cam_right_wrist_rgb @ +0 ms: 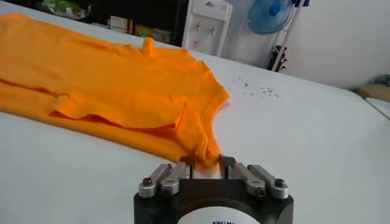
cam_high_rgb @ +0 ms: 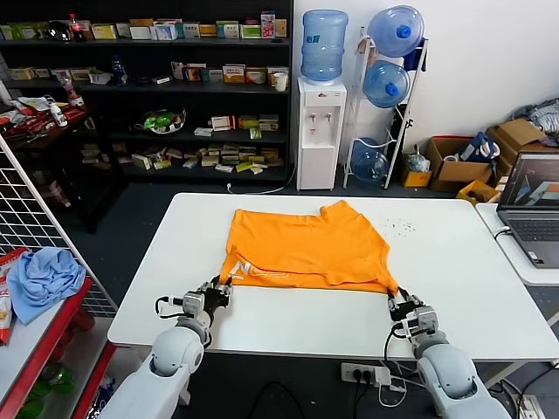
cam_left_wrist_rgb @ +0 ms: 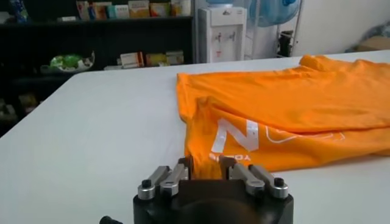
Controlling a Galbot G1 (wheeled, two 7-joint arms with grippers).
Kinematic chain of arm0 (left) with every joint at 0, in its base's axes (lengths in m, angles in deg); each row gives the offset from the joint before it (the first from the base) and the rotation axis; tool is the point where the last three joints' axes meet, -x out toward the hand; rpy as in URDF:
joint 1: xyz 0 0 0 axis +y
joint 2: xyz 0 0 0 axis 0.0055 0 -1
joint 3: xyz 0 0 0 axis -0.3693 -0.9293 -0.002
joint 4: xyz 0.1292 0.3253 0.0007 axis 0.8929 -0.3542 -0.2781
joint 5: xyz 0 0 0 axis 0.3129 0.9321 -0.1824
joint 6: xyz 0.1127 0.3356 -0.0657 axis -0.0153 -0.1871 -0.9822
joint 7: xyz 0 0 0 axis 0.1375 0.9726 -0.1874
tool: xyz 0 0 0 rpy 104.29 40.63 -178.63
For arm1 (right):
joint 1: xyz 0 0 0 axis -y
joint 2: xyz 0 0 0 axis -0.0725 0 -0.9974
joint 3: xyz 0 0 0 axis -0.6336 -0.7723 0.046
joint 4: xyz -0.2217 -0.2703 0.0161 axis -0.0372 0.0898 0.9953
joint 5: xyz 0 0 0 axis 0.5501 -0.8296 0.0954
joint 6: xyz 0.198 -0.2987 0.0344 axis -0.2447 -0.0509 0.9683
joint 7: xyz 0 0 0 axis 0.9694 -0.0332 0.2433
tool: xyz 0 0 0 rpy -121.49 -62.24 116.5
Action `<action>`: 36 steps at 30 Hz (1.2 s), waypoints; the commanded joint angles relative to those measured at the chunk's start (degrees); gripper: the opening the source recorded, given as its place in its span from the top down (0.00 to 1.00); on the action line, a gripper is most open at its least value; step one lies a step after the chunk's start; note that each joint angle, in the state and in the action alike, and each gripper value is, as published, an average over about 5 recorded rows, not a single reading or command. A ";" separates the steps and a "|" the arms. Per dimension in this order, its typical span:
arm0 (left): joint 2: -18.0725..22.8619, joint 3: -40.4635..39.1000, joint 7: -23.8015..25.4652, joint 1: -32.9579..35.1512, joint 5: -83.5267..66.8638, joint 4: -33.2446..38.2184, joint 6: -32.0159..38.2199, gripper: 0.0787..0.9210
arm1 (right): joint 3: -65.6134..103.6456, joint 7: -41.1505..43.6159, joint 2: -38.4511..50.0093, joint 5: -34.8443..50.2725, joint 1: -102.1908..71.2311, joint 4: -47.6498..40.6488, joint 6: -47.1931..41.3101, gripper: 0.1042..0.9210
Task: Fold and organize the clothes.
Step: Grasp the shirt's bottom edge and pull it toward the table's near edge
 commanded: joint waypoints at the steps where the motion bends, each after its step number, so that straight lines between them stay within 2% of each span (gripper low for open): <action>1: -1.28 0.02 0.31 1.77 -1.51 1.53 -1.54 0.76 | 0.26 -0.51 0.26 0.12 -0.55 0.06 -0.33 0.88; 5: -2.90 0.11 -0.08 3.97 -2.36 4.44 -1.69 0.90 | 0.45 -0.79 1.18 0.48 -2.19 2.71 -0.78 0.97; 9: -4.54 0.52 -0.69 7.23 -3.67 8.45 -1.98 0.98 | 1.09 -1.35 3.06 1.02 -5.73 7.10 -1.53 0.97; 21: -8.83 2.30 -3.74 19.94 -4.45 22.34 -3.45 0.99 | 3.06 -5.28 7.04 2.71 -20.44 21.58 -4.98 0.97; 26: -9.68 3.07 -3.84 23.02 -4.16 24.58 -4.04 0.99 | 3.70 -6.74 7.43 4.15 -24.20 25.10 -8.09 0.97; 31: -9.30 3.68 -2.81 23.12 -2.57 25.13 -5.65 0.99 | 4.26 -6.69 7.65 4.96 -24.62 25.93 -10.49 0.97; 34: -9.38 3.94 -3.04 22.67 -3.21 25.83 -6.42 0.95 | 4.45 -6.46 8.05 5.66 -24.08 26.53 -12.36 0.92; 36: -9.63 4.15 -3.69 22.32 -4.28 26.47 -7.08 0.90 | 4.57 -6.61 8.69 6.29 -23.70 27.27 -13.03 0.85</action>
